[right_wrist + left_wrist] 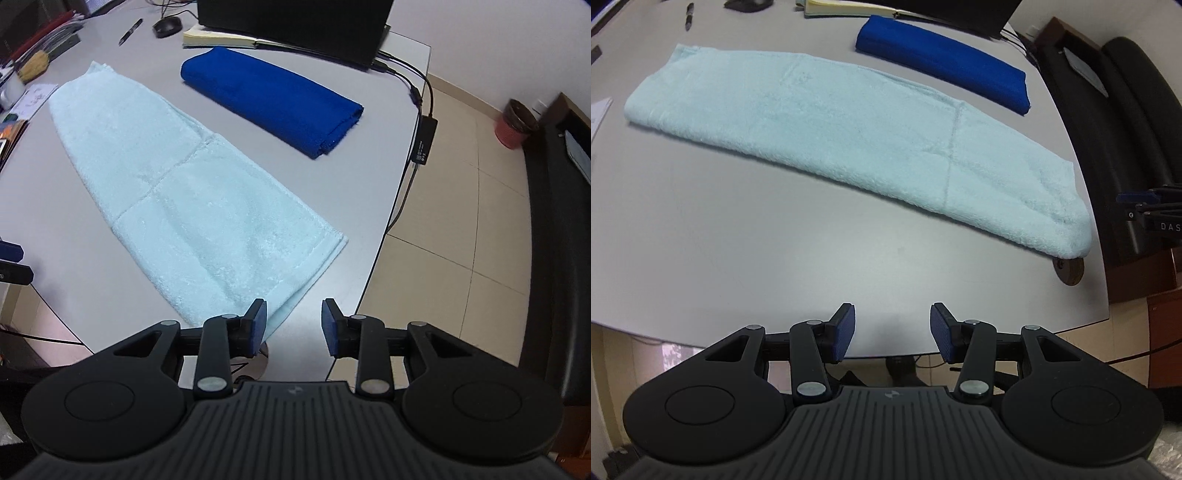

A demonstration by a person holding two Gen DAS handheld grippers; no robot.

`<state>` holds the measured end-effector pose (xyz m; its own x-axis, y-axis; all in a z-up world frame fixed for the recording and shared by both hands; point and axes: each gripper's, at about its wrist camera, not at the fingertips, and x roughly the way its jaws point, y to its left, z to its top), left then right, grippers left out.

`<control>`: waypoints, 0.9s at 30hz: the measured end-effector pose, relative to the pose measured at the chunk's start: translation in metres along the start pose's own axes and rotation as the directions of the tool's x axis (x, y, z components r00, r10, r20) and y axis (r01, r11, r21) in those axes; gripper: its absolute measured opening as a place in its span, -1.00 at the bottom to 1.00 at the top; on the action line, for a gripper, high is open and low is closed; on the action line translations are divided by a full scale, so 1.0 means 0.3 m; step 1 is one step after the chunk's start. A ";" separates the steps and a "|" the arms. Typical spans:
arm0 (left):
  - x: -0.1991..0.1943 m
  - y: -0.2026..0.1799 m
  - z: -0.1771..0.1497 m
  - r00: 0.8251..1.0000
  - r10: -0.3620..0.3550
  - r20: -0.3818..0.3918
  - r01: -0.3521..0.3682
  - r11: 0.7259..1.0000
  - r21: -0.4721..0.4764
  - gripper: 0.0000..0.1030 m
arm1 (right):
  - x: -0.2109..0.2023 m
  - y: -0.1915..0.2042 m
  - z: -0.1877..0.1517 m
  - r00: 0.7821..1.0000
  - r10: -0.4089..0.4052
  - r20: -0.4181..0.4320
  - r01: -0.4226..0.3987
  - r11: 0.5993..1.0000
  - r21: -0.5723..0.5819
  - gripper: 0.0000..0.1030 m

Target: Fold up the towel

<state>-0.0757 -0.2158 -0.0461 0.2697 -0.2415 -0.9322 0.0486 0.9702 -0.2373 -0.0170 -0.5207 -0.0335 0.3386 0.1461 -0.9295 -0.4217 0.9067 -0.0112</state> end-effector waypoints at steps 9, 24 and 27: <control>0.023 -0.109 -0.012 0.999 -0.023 0.031 0.024 0.999 -0.043 -0.06 | -0.011 -0.055 0.034 0.999 0.043 0.002 -0.043 0.993 -0.106 -0.34; 0.129 -0.352 -0.039 0.995 0.041 0.089 -0.013 0.954 -0.300 -0.06 | 0.080 -0.138 0.100 0.986 0.167 -0.026 -0.165 0.919 -0.358 -0.32; 0.150 -0.392 -0.070 0.991 0.069 0.117 -0.014 0.908 -0.418 -0.06 | 0.113 -0.149 0.123 0.980 0.199 -0.028 -0.193 0.892 -0.408 -0.31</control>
<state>-0.0894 -0.3413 -0.0658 0.3831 -0.1700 -0.9079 -0.3616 0.8769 -0.3168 0.0443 -0.5416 -0.0510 0.2243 0.3120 -0.9232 -0.7848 0.6195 0.0187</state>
